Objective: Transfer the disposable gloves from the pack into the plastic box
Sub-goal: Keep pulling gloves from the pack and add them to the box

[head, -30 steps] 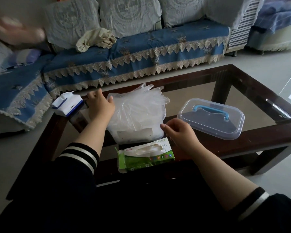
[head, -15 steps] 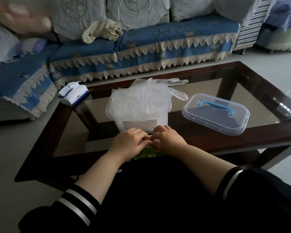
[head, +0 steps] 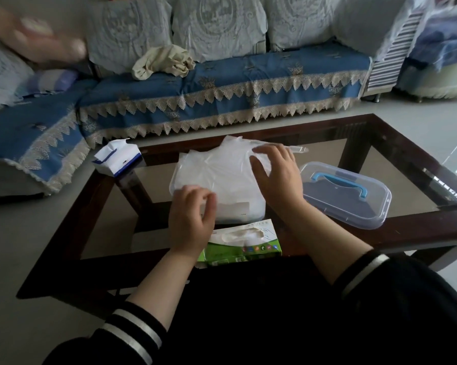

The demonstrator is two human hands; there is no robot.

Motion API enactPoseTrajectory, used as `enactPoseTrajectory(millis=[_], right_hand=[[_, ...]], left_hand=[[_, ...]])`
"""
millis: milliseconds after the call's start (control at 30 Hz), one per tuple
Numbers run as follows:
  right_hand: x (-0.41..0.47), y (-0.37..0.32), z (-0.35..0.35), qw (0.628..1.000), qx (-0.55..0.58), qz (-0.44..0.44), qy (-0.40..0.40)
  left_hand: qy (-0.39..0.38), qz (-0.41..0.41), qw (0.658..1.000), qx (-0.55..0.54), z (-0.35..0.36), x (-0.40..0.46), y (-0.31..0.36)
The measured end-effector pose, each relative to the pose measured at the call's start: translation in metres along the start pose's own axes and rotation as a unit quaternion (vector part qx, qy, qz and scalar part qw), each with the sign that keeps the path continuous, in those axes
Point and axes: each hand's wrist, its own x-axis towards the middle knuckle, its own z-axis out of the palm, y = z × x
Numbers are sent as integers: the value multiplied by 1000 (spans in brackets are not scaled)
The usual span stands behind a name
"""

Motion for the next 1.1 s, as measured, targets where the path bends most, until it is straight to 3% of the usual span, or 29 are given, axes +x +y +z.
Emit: enactPoseTrajectory(millis=[67,167,267,467,667,734,834,900,967,1100], right_hand=[[24,2,13,994,-60,22,-93],[51,5,29,969,-134,53,-201],[66,13,41,939,-157,123,-281],[71,26,52,915,-143,165,-339],[74,32,50,934,-100,226,-257],[75,34,50,940,-106,215,-241],[76,36,50,947,-97,212,-220],[77,34,48,946,-80,228,-216],[81,34,44,949,-65,228,-207],[92,33,35,970,-8,200,-136]], left_hand=[[38,-136,990,-10,4,14,-9],[64,-424,899,-95,8,37,-27],[24,-518,832,-198,12,43,-37],[15,-524,829,-195,17,31,-43],[-16,-493,855,-160,17,28,-44],[-31,-429,899,-87,15,28,-42],[-88,-255,962,26,18,28,-47],[-148,-188,969,62,19,32,-50],[-196,-176,963,66,16,35,-47],[-203,-159,962,87,11,35,-45]])
